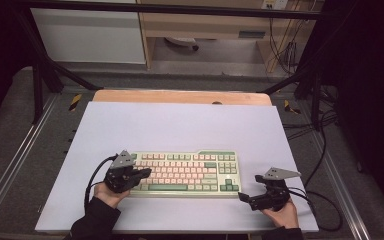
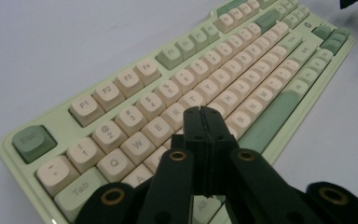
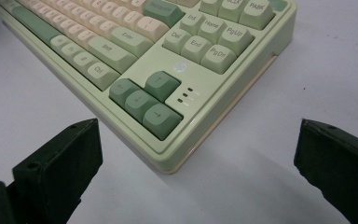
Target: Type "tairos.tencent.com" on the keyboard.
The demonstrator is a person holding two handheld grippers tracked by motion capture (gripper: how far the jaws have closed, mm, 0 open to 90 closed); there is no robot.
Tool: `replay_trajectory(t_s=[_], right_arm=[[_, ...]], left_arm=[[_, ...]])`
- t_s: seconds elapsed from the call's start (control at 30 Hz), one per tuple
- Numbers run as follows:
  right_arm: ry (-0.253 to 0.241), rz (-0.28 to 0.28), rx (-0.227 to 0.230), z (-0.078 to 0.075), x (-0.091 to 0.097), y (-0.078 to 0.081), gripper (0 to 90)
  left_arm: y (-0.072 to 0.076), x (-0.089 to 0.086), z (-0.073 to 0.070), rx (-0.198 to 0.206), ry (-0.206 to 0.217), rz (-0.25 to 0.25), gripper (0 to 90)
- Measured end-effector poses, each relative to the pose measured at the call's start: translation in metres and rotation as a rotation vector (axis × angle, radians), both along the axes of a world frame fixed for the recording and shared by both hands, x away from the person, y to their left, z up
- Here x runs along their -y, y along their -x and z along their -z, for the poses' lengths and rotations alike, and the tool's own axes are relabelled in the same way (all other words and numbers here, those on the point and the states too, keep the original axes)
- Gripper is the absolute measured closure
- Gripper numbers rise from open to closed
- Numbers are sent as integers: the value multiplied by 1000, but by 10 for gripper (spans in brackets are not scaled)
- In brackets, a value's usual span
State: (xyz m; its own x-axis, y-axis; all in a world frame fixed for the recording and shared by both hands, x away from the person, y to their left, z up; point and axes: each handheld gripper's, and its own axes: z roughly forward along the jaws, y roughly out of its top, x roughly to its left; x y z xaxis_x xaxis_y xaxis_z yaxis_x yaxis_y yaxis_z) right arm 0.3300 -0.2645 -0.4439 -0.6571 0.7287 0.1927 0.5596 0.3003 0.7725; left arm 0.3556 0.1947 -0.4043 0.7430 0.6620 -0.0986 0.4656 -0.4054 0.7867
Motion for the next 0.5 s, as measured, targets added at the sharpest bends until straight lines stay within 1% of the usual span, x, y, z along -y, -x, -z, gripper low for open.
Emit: replay_trajectory(t_s=[0.1,0.3,0.5], right_arm=[[3,-1,2,0,0,0,16],[5,-3,3,0,0,0,15],[6,-3,1,0,0,0,15]], left_arm=[[-3,6,0,1,-2,6,895],[-8,19,1,0,-11,3,896],[-15,32,4,-10,-22,-4,896]])
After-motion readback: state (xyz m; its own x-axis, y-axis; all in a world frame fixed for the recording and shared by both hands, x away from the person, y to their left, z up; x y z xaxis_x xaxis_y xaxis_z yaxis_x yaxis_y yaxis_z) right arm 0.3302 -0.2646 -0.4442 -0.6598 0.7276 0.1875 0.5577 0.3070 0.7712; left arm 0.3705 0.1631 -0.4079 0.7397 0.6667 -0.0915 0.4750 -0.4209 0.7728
